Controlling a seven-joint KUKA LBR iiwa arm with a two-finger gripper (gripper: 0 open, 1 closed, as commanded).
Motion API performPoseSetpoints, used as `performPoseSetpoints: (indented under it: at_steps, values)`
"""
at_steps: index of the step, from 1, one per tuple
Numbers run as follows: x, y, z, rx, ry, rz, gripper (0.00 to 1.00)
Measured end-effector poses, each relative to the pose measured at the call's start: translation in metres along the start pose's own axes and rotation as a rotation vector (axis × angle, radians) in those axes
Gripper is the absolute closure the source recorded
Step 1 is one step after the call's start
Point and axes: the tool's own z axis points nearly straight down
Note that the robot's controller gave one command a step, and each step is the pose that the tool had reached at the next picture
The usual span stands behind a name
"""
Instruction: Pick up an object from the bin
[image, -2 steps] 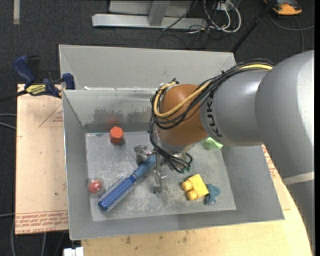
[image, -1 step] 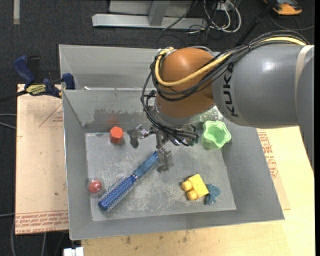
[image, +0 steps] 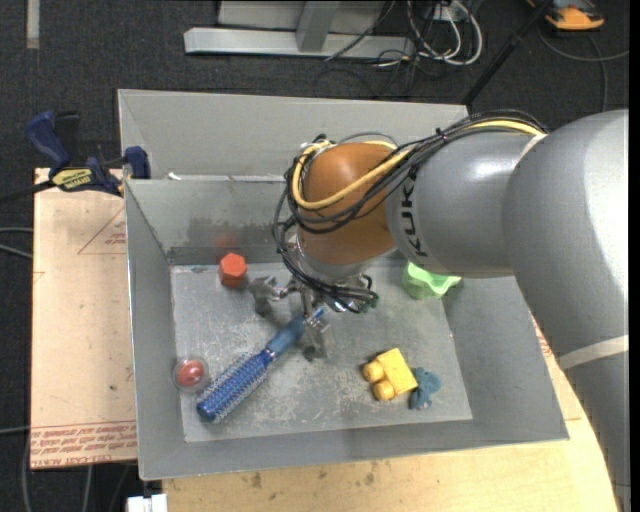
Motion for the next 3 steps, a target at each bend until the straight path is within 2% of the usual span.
performPoseSetpoints:
  at_steps: [1, 2, 3]
  values:
    - [-0.001, -0.001, -0.005, 0.002, -0.005, 0.000, 1.00]
    - [0.017, 0.065, -0.124, 0.005, -0.011, -0.002, 1.00]
    - [0.016, 0.062, -0.173, 0.006, -0.009, 0.008, 1.00]
